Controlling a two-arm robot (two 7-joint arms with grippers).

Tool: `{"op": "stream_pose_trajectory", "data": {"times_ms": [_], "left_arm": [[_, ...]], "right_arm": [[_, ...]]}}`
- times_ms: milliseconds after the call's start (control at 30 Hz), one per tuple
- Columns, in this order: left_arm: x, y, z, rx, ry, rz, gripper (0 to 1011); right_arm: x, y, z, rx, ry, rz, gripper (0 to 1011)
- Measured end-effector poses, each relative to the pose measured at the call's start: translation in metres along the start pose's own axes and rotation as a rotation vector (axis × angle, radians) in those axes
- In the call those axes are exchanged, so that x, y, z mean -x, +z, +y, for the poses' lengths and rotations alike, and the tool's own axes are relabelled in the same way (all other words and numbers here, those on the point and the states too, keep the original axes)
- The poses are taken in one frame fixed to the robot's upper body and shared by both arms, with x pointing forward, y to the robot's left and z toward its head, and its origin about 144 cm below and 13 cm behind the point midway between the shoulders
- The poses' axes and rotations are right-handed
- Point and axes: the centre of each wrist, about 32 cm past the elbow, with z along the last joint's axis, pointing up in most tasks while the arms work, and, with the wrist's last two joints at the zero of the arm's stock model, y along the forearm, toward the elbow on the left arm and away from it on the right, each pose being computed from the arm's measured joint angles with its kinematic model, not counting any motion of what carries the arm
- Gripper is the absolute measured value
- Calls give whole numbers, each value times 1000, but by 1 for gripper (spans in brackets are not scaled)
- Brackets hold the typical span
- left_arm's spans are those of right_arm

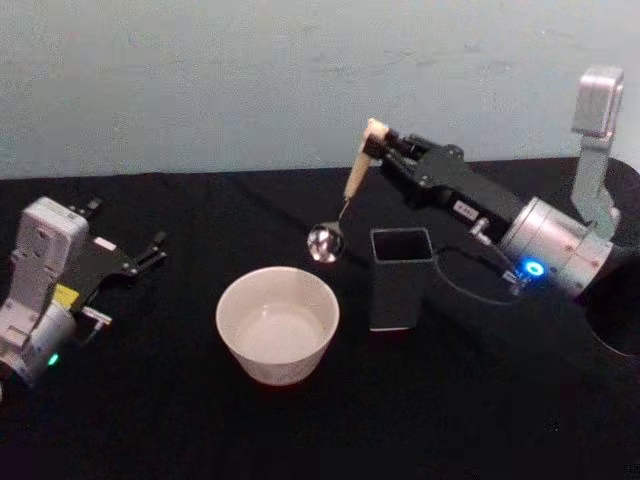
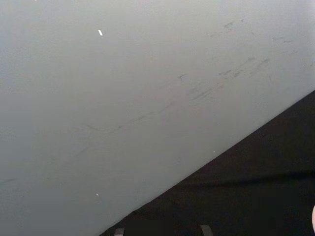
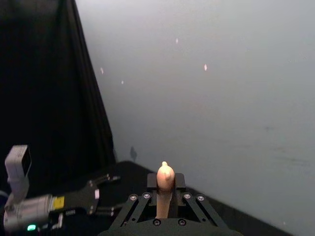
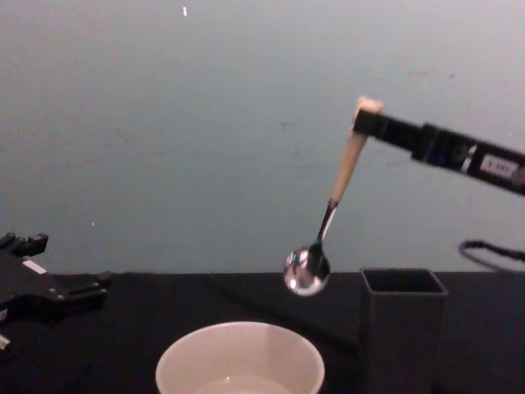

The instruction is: Pick up the stirring spoon with one hand, stir inside the cup, then place it back in its original position.

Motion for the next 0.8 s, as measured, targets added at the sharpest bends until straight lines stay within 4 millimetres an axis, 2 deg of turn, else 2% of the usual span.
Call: {"op": "stream_pose_trajectory", "data": {"times_ms": [300, 800], "left_arm": [[0, 0, 0, 0, 0, 0, 1001], [0, 0, 0, 0, 0, 0, 1001]], "right_arm": [[-1, -15, 5, 65, 56, -32, 203], [3, -26, 13, 163, 166, -132, 203]]}}
